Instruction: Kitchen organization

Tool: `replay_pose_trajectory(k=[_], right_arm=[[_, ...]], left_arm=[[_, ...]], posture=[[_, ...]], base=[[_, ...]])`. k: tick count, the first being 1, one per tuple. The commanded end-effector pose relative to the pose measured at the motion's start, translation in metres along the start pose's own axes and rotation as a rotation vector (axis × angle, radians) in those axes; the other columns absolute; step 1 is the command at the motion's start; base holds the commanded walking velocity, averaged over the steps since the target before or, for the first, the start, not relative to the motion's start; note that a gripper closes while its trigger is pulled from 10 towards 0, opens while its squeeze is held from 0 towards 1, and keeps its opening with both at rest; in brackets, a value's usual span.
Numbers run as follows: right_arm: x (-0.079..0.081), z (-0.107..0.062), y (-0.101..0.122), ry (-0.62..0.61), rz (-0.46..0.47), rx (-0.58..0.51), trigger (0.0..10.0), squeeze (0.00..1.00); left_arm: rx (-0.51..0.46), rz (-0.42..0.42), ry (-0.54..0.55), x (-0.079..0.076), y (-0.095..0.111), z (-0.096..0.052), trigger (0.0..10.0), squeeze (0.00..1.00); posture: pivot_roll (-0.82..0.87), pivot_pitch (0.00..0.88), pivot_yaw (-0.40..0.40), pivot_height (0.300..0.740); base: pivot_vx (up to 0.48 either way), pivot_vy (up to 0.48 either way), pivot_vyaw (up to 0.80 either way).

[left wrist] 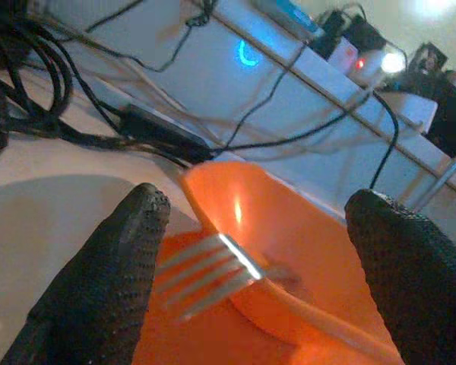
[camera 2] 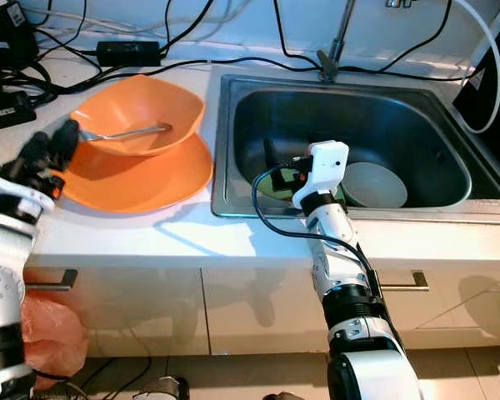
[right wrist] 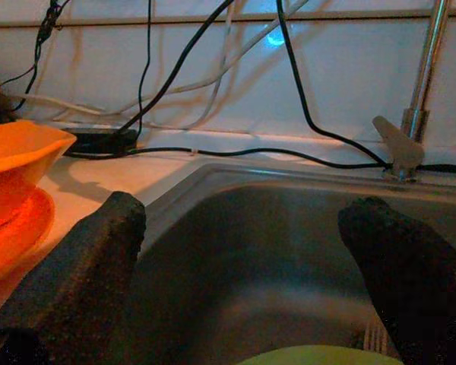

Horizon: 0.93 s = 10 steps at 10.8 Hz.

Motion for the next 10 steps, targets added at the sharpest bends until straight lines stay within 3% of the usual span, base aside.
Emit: replay_pose_trajectory(k=[1,2,7,8,9,10], right_arm=[[-0.003,-0.001,-0.001,-0.005,-0.007,0.003,10.0,0.0],[-0.003,-0.001,0.0,-0.004,-0.006,0.003,10.0,0.0],[-0.002,0.0,0.0,-0.004,-0.007,0.004,10.0,0.0],[-0.002,0.0,0.0,-0.004,-0.007,0.004,10.0,0.0],[-0.002,0.0,0.0,-0.005,-0.008,0.004,10.0,0.0],[-0.003,0.0,0.0,-0.005,-0.007,0.004,10.0,0.0]], left_arm=[[-0.021,-0.022,0.013,0.0,0.0,0.003,6.5,0.0],[-0.025,-0.022,0.016,0.0,0.0,0.004,0.0,0.0],[0.003,-0.048,-0.013,-0.006,-0.007,0.007,0.0,0.0],[0.017,-0.049,-0.018,-0.008,-0.008,0.008,4.4,0.0],[0.035,-0.069,-0.043,-0.017,-0.009,0.011,10.0,0.0],[0.048,-0.07,-0.058,-0.02,-0.011,0.011,10.0,0.0]], posture=[[0.09,0.082,-0.074,0.74],[0.09,0.083,-0.073,0.74],[0.09,0.084,-0.073,0.74],[0.09,0.083,-0.071,0.74],[0.09,0.084,-0.071,0.74],[0.09,0.083,-0.072,0.74]], base=[[0.0,0.0,0.0],[0.0,0.0,0.0],[0.0,0.0,0.0],[0.0,0.0,0.0],[0.0,0.0,0.0],[0.0,0.0,0.0]])
Point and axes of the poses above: a point about 5 cm out from each wrist's last joint towards the gripper, its own z axis pointing out of the wrist towards the gripper, its own y axis along the axis of the wrist's last joint, x = y × z, the point moved 2 cm from there along z, pointing out of the wrist towards the gripper, and after that the axes turned 14 degrees about -z, right-handed, at the moved point
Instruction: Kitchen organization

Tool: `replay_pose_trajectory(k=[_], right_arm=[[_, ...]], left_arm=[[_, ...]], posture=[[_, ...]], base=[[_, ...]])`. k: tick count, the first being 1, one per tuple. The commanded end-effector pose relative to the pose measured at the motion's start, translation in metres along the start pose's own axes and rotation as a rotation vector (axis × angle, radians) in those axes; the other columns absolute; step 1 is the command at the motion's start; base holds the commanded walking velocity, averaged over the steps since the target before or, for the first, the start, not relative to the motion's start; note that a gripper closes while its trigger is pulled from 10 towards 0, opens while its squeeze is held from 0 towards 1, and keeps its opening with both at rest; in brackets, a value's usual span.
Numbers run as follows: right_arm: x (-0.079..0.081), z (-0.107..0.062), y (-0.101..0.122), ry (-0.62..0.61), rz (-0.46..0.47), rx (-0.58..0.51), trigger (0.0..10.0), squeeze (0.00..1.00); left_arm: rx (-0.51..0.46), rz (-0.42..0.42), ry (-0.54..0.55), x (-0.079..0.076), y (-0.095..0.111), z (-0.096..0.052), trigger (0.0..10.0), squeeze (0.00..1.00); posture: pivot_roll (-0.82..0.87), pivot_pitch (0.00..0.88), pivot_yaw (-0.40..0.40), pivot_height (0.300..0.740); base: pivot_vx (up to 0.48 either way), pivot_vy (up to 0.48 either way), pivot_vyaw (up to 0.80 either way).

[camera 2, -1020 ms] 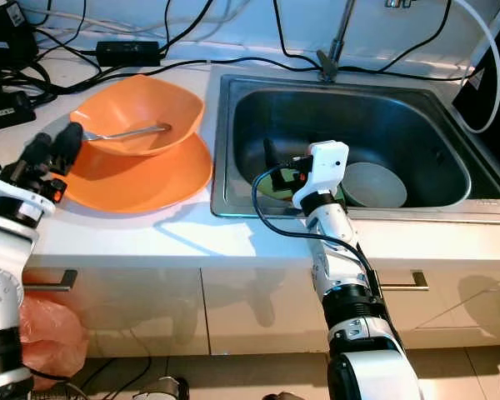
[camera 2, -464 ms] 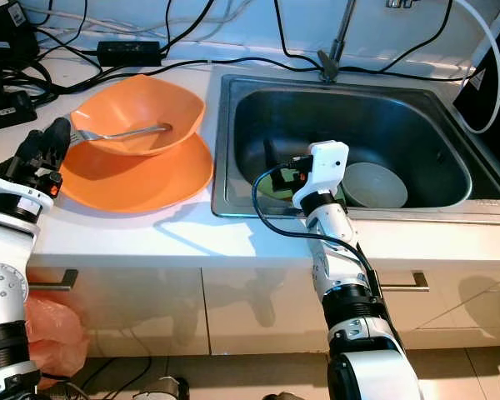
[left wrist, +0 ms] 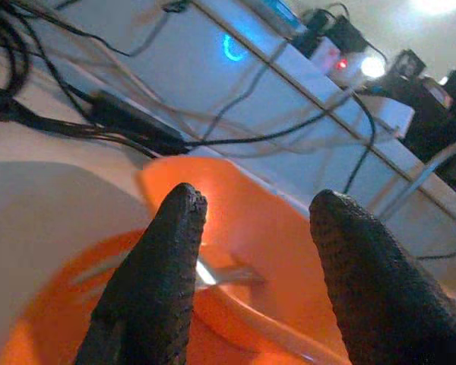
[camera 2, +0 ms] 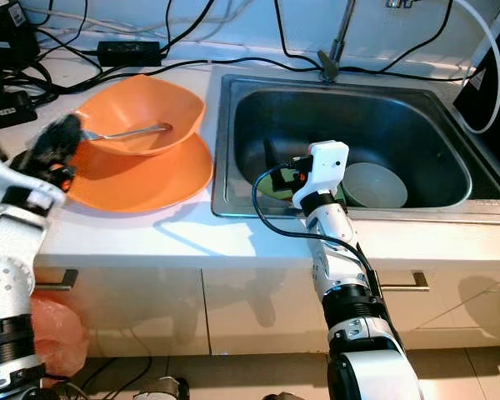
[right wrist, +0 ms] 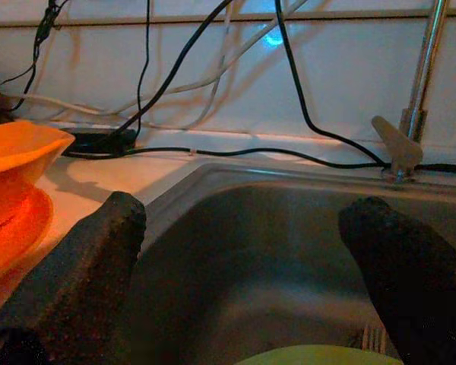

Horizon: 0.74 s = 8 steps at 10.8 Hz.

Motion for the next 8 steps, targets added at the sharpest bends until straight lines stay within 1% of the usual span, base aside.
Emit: replay_pose_trajectory(k=[1,2,3,4,5,6,7,8], right_arm=[[-0.002,0.0,0.0,-0.004,-0.007,0.004,10.0,0.0],[-0.002,0.0,0.0,-0.004,-0.007,0.003,10.0,0.0],[-0.003,0.0,0.0,-0.005,-0.007,0.002,10.0,0.0],[-0.004,0.0,0.0,-0.009,-0.008,0.001,10.0,0.0],[-0.003,0.0,0.0,-0.009,-0.008,0.002,10.0,0.0],[-0.003,0.0,0.0,-0.007,-0.007,0.002,10.0,0.0],[-0.002,0.0,0.0,-0.004,-0.005,0.003,10.0,0.0],[-0.002,0.0,0.0,-0.004,-0.005,0.003,10.0,0.0]], left_arm=[[0.015,-0.008,-0.021,-0.007,-0.002,0.003,10.0,0.0],[0.022,-0.012,-0.019,-0.007,-0.004,0.003,10.0,0.0],[-0.006,-0.015,-0.006,-0.005,0.0,0.003,10.0,0.0],[-0.128,-0.036,0.003,-0.004,0.024,0.001,10.0,0.0],[-0.161,-0.038,0.018,0.0,0.032,-0.002,10.0,0.0],[-0.157,-0.032,0.032,0.003,0.031,-0.003,10.0,0.0],[-0.112,-0.026,0.052,0.006,0.02,-0.007,10.0,1.0],[-0.079,-0.018,0.051,0.005,0.013,-0.007,10.0,1.0]], posture=[[0.09,0.083,-0.072,0.74],[0.09,0.082,-0.071,0.74],[0.09,0.083,-0.071,0.74],[0.09,0.082,-0.071,0.74],[0.09,0.083,-0.071,0.74],[0.1,0.083,-0.071,0.74],[0.1,0.085,-0.071,0.74],[0.1,0.086,-0.074,0.74]], base=[[0.0,0.0,0.0],[0.0,0.0,0.0],[0.0,0.0,0.0],[0.0,0.0,0.0],[0.0,0.0,0.0],[0.0,0.0,0.0],[0.0,0.0,0.0],[0.0,0.0,0.0]])
Point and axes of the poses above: a point about 5 cm out from each wrist's last joint towards the gripper, its own z axis pointing out of the wrist towards the gripper, its own y axis along the axis of the wrist's last joint, x = y × z, the point moved 2 cm from there along z, pointing out of the wrist towards the gripper, and after that the axes turned 14 degrees about -z, right-handed, at the moved point
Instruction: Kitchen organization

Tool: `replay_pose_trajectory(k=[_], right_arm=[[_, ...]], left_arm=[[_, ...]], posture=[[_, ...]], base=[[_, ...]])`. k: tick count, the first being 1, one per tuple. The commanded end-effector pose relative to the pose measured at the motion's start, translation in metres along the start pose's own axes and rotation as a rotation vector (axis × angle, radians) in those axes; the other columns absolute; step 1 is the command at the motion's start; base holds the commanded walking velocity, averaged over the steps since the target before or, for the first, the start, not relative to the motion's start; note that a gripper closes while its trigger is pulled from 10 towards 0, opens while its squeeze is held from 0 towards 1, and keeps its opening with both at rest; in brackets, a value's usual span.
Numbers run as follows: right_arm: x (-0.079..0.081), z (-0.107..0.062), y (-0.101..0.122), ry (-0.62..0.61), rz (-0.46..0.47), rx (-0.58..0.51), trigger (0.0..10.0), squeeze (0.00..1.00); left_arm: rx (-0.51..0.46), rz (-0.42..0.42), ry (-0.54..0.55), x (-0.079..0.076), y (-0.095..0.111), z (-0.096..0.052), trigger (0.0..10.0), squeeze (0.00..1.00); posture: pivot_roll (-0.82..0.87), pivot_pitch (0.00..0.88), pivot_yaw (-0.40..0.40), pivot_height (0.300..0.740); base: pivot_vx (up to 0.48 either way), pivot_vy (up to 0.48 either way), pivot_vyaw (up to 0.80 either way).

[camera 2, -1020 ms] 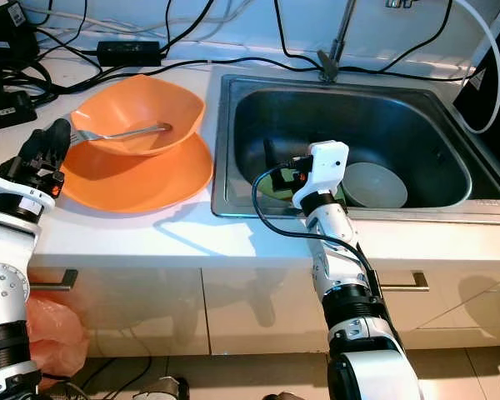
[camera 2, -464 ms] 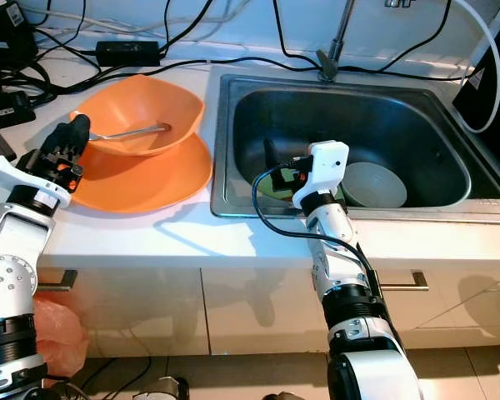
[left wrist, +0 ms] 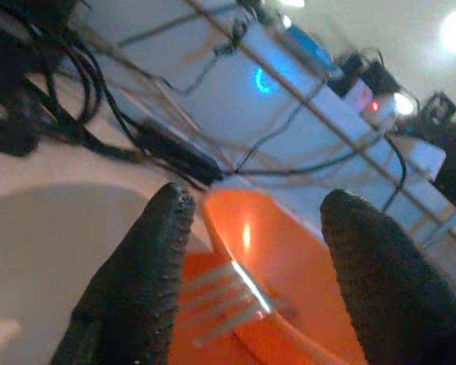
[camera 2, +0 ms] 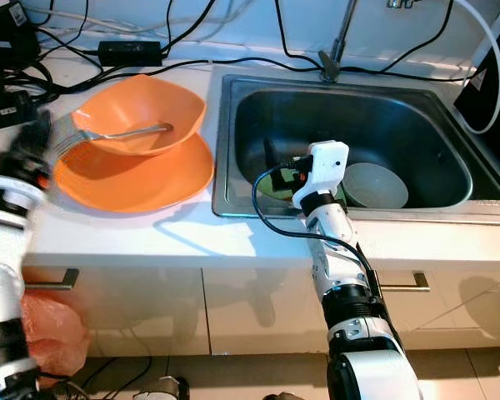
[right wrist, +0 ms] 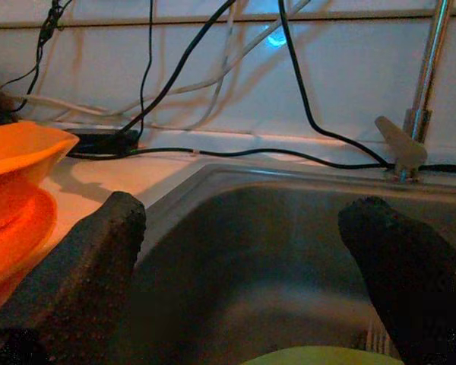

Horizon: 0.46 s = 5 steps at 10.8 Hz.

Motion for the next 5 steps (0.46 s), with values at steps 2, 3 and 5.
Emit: replay_pose_trajectory(k=[2,3,5], right_arm=[[-0.004,-0.001,0.0,-0.004,-0.01,0.004,10.0,0.0],[-0.004,-0.001,-0.001,-0.004,-0.01,0.004,10.0,0.0],[-0.003,-0.001,-0.001,-0.002,-0.011,0.006,10.0,0.0]], left_arm=[[0.039,0.008,-0.015,-0.005,-0.011,0.001,10.0,0.0],[0.061,-0.002,-0.016,-0.005,-0.019,0.001,10.0,1.0],[0.058,-0.015,-0.004,-0.005,-0.02,0.002,10.0,1.0]], posture=[[0.09,0.087,-0.074,0.74],[0.09,0.088,-0.074,0.74],[0.09,0.088,-0.074,0.74]], base=[[0.0,0.0,0.0],[0.0,0.0,0.0],[0.0,0.0,0.0]])
Point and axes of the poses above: a point about 5 cm out from each wrist's last joint towards the gripper, its own z axis pointing out of the wrist towards the gripper, its own y axis along the axis of the wrist's last joint, x = y × z, the point moved 2 cm from there along z, pointing out of the wrist towards the gripper, and after that the axes turned 14 degrees about -z, right-handed, at the moved point
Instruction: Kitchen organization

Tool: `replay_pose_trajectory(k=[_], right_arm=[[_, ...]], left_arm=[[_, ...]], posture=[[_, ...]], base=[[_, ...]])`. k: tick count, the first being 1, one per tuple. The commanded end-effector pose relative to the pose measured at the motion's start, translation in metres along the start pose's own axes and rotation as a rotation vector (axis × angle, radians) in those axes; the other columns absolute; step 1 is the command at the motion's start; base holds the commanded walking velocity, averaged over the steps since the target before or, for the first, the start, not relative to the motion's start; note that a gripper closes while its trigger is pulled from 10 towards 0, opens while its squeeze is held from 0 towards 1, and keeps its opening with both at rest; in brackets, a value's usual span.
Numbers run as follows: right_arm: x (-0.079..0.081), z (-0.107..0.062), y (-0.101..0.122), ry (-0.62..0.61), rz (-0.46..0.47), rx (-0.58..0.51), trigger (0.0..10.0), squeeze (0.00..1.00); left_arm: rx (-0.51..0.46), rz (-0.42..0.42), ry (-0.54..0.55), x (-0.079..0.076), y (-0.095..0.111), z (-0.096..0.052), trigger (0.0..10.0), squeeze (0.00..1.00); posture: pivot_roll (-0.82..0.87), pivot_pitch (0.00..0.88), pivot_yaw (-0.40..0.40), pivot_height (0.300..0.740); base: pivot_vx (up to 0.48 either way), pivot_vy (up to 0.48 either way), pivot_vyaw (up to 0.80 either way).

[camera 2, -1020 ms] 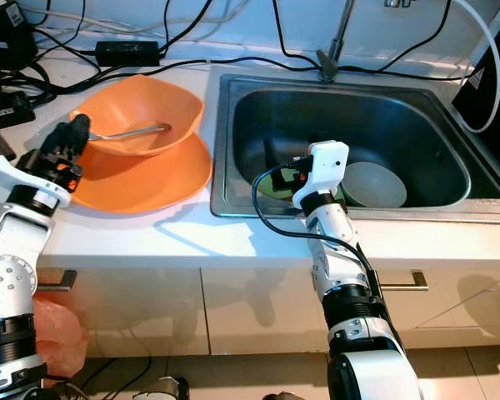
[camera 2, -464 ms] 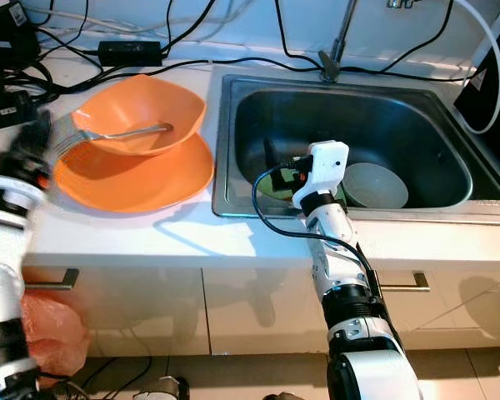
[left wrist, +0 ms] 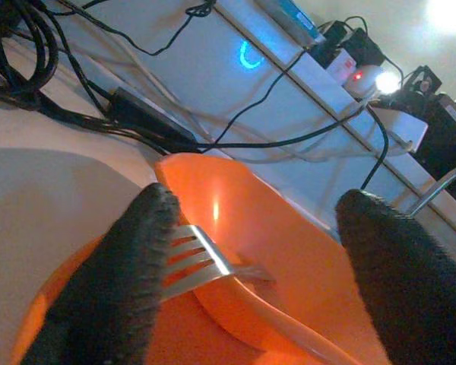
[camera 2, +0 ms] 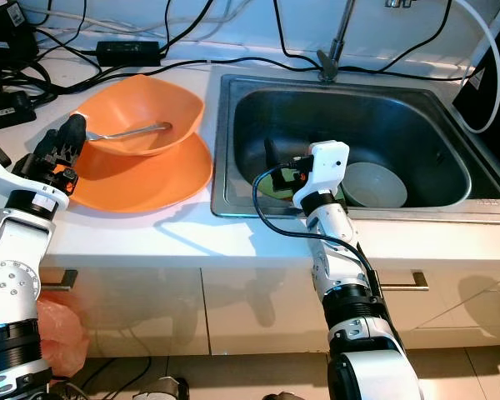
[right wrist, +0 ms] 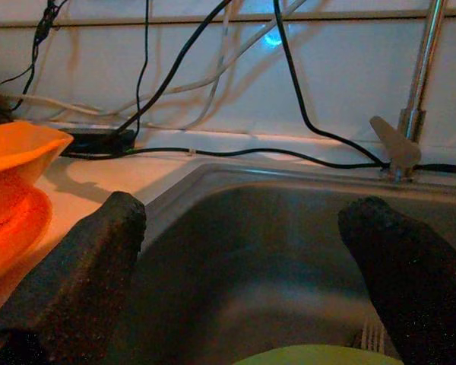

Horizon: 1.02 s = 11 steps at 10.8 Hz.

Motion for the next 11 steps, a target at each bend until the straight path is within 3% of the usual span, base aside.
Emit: replay_pose_trajectory(k=[1,4,5,6,7,11], right_arm=[[-0.002,-0.001,-0.001,-0.001,-0.009,0.005,10.0,0.0],[-0.002,0.0,-0.001,0.0,-0.008,0.004,10.0,0.0],[-0.002,0.0,-0.001,0.001,-0.008,0.004,10.0,0.0],[-0.002,0.0,0.0,0.0,-0.008,0.003,10.0,0.0],[-0.002,0.0,0.0,0.0,-0.008,0.003,10.0,0.0],[-0.001,0.0,0.0,0.006,-0.007,0.0,10.0,0.0]], left_arm=[[0.0,-0.009,0.018,0.001,0.0,0.001,10.0,1.0],[-0.065,-0.022,0.044,0.003,0.011,0.001,10.0,1.0],[-0.058,0.006,0.069,0.007,0.013,0.0,10.0,0.0],[0.005,0.183,0.142,0.018,0.013,0.0,10.0,0.0],[0.036,0.226,0.145,0.02,0.013,0.0,10.0,0.0],[0.107,0.17,0.124,0.02,0.004,-0.005,10.0,0.0]], posture=[[0.09,0.089,-0.074,0.74],[0.09,0.086,-0.074,0.74],[0.09,0.085,-0.073,0.74],[0.09,0.082,-0.072,0.74],[0.09,0.081,-0.07,0.74],[0.1,0.078,-0.075,0.74]], base=[[0.0,0.0,0.0],[0.0,0.0,0.0],[0.0,0.0,0.0],[0.0,0.0,0.0],[0.0,0.0,0.0],[0.0,0.0,0.0]])
Point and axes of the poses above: a point about 5 cm out from each wrist's last joint towards the gripper, its own z axis pointing out of the wrist towards the gripper, its own y axis along the axis of the wrist's last joint, x = y × z, the point moved 2 cm from there along z, pointing out of the wrist towards the gripper, and after that the axes turned 14 degrees about -z, right-handed, at the moved point
